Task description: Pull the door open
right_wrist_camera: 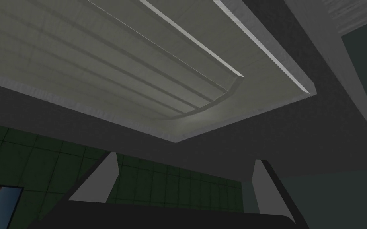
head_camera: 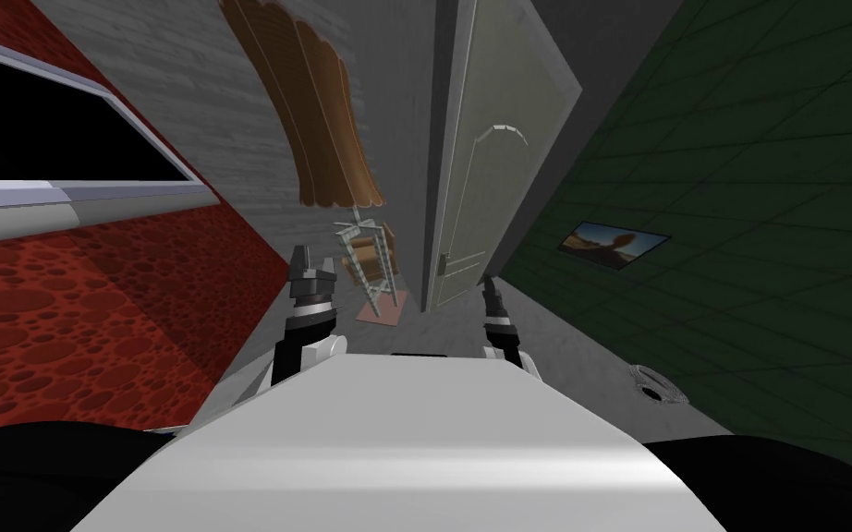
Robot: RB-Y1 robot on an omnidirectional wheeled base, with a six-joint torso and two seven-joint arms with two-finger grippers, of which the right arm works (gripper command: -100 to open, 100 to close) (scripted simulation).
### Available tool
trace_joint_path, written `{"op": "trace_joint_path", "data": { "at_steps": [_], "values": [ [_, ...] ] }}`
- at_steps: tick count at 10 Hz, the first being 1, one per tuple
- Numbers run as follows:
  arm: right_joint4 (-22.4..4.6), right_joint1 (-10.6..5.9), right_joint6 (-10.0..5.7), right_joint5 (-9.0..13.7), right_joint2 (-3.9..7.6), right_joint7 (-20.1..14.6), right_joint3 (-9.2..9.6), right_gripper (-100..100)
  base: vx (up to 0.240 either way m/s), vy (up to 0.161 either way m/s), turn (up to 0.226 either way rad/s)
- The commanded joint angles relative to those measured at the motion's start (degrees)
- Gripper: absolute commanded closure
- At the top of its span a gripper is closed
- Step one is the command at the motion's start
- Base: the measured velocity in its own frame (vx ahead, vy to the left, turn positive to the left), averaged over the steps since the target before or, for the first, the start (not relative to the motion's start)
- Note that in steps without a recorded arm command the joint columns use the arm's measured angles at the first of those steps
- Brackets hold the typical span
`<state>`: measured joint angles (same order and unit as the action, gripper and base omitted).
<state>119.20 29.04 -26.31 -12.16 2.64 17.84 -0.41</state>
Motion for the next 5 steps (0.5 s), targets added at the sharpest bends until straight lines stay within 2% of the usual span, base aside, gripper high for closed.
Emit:
{"op": "trace_joint_path", "data": {
  "at_steps": [1,5],
  "values": [
    [-1.19,0.15,-0.68,-2.18,0.04,1.21,0.08,-100,0.094,-0.058,0.074],
    [-3.71,0.83,-2.08,-7.65,0.28,3.9,0.12,-100,0.09,-0.049,0.078]
  ]
}}
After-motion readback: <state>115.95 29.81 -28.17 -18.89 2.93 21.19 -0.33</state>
